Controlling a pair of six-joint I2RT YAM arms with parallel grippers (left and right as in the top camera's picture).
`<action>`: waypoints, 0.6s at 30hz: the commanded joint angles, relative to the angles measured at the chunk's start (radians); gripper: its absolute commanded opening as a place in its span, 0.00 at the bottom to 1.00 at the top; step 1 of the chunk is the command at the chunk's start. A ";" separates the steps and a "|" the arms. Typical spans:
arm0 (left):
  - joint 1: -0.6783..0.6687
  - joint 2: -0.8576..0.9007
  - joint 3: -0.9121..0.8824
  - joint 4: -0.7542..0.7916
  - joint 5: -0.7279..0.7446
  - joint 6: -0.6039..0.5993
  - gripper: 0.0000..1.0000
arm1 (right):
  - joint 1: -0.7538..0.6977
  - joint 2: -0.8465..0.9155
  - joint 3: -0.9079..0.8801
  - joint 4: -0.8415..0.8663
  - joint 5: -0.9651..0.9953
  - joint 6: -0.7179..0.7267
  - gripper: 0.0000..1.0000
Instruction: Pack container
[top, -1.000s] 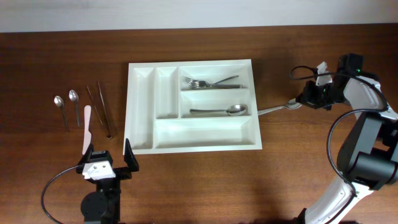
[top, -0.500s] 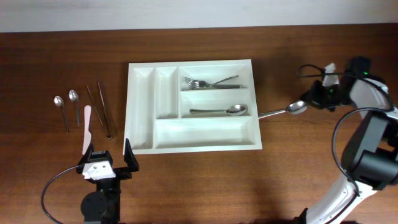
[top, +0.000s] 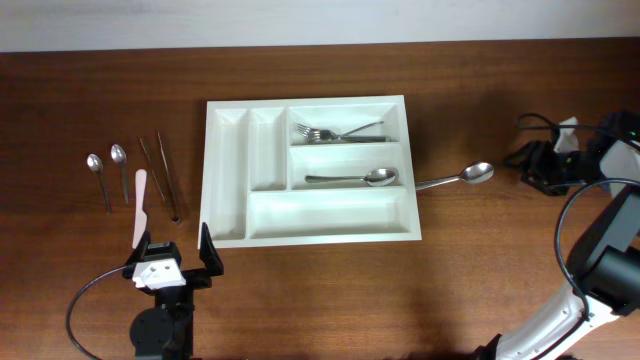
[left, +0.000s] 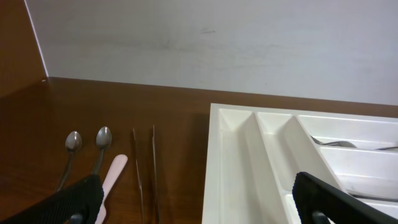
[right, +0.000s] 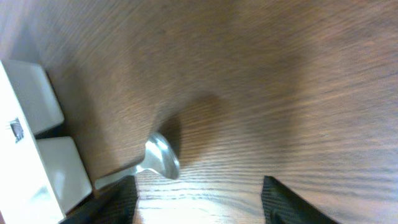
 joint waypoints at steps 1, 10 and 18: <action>-0.005 -0.008 -0.007 0.001 -0.007 0.009 0.99 | 0.051 0.016 -0.009 0.008 0.040 -0.008 0.59; -0.005 -0.008 -0.007 0.001 -0.007 0.009 0.99 | 0.088 0.069 -0.009 0.048 0.122 0.113 0.59; -0.005 -0.008 -0.007 0.001 -0.007 0.009 0.99 | 0.112 0.114 -0.009 0.046 0.051 0.072 0.40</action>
